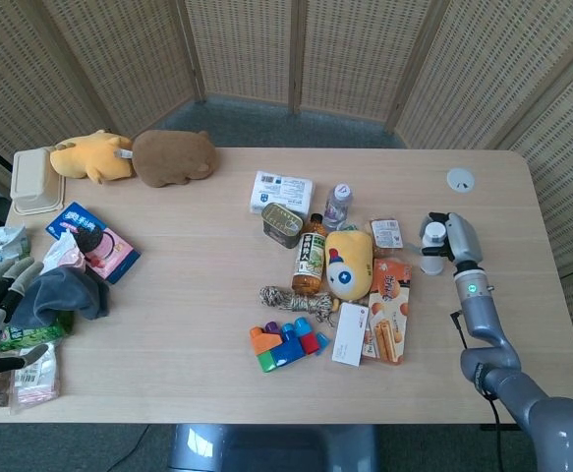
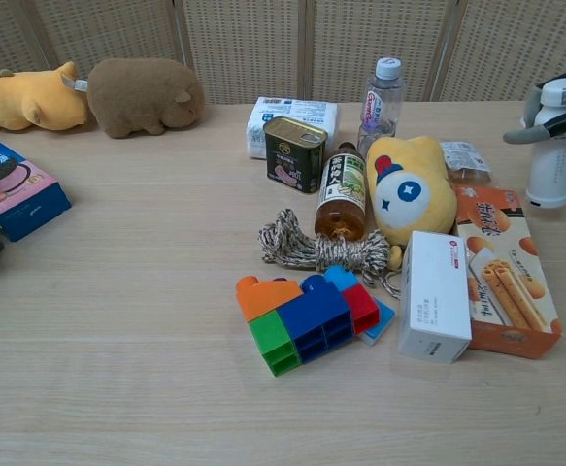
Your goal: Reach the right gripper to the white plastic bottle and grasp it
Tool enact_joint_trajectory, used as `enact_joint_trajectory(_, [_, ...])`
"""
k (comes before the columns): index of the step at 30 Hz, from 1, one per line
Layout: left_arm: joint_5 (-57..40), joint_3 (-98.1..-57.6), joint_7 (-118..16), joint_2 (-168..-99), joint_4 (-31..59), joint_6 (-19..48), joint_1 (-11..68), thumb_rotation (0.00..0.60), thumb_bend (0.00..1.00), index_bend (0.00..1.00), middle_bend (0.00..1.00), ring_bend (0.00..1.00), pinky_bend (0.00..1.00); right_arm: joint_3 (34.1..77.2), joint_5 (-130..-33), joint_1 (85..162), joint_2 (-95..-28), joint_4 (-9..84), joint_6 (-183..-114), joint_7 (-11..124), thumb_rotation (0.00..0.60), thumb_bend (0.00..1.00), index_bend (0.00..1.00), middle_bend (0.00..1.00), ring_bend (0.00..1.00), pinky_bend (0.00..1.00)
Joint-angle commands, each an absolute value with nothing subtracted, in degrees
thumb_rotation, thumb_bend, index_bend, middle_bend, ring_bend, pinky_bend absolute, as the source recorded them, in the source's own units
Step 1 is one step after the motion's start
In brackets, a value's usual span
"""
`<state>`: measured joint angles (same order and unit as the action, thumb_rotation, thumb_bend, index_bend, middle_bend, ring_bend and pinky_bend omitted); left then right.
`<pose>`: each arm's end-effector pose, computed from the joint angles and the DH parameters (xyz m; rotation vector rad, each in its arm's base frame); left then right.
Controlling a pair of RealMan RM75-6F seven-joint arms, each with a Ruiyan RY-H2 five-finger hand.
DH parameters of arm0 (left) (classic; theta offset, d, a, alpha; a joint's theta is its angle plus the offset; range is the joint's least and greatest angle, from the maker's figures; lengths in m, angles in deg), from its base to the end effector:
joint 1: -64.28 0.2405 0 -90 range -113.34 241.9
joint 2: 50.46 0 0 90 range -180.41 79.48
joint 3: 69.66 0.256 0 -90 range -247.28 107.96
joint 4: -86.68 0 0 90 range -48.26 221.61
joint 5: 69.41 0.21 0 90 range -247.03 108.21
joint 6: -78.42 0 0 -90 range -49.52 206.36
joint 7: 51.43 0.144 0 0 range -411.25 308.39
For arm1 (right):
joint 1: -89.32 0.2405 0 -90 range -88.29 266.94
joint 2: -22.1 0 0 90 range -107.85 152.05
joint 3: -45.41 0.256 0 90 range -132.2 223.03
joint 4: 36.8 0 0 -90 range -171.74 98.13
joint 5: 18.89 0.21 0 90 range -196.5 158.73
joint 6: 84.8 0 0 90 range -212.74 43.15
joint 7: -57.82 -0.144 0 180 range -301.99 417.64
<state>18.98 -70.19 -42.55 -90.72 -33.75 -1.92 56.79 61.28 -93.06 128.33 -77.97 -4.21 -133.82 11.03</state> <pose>-0.2248 0.1746 0.2170 -1.5601 -0.8729 -0.8289 -0.3028 -0.4237 0.0446 1.1535 -1.4195 1.2524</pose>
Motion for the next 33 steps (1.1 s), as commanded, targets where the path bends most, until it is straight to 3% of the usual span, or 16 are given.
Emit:
enact_joint_trajectory(1, [19.09,-70.22,-42.71,-90.99,-33.56,-1.91,56.75,0.600,0.00,0.00,0.00,0.00,0.00,61.95,-93.19,126.70,-75.13,0.14,-137.18,11.30,0.600,0.15,0.72,1.00,0.81,0.47])
enact_joint_trajectory(20, [22.40,-69.30,-45.39,-91.36,-31.91,-4.28,58.24,0.600,0.00,0.00,0.00,0.00,0.00,71.09,-85.31,119.72,-53.17,41.62,-147.44,24.54,0.600,0.15,0.78,1.00,0.81,0.47])
enact_joint_trajectory(33, [24.22,-68.64,-48.03,-90.93,-30.44,-6.31,59.63,0.600,0.00,0.00,0.00,0.00,0.00,72.47,-84.04,118.40,-47.84,51.30,-148.68,27.57,0.600,0.15,0.82,1.00,0.81,0.47])
